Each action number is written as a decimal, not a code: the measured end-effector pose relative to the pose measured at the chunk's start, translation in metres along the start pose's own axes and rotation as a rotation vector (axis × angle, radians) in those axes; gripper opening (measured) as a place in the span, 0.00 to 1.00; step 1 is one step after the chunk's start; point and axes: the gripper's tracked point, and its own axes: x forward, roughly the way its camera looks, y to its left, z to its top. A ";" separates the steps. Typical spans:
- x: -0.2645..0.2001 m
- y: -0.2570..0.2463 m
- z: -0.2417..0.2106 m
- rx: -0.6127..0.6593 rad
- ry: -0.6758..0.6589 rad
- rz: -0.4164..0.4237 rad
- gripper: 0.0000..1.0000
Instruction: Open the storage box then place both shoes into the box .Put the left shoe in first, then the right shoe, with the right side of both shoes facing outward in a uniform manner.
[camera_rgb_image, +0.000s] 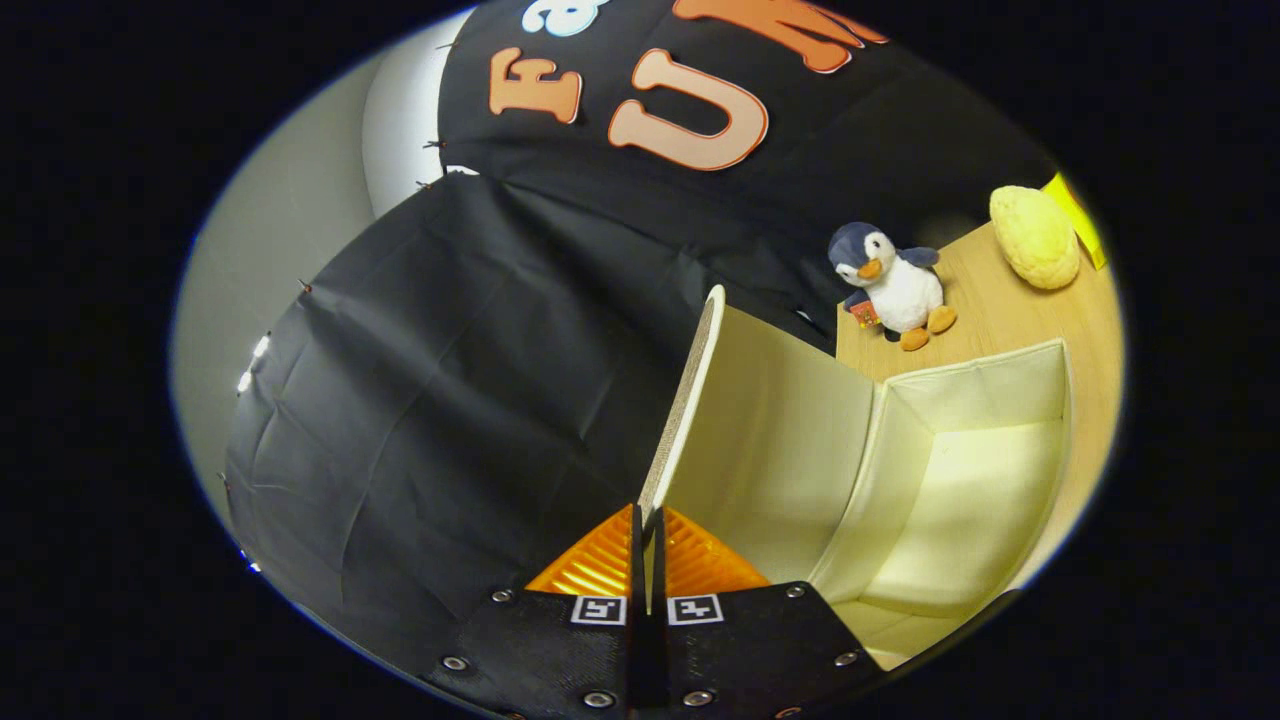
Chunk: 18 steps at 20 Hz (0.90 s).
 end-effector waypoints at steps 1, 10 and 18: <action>0.009 0.003 -0.003 -0.008 0.004 -0.008 0.01; 0.060 -0.017 -0.045 -0.101 0.097 -0.155 0.02; 0.058 -0.021 -0.046 -0.151 0.066 -0.189 0.01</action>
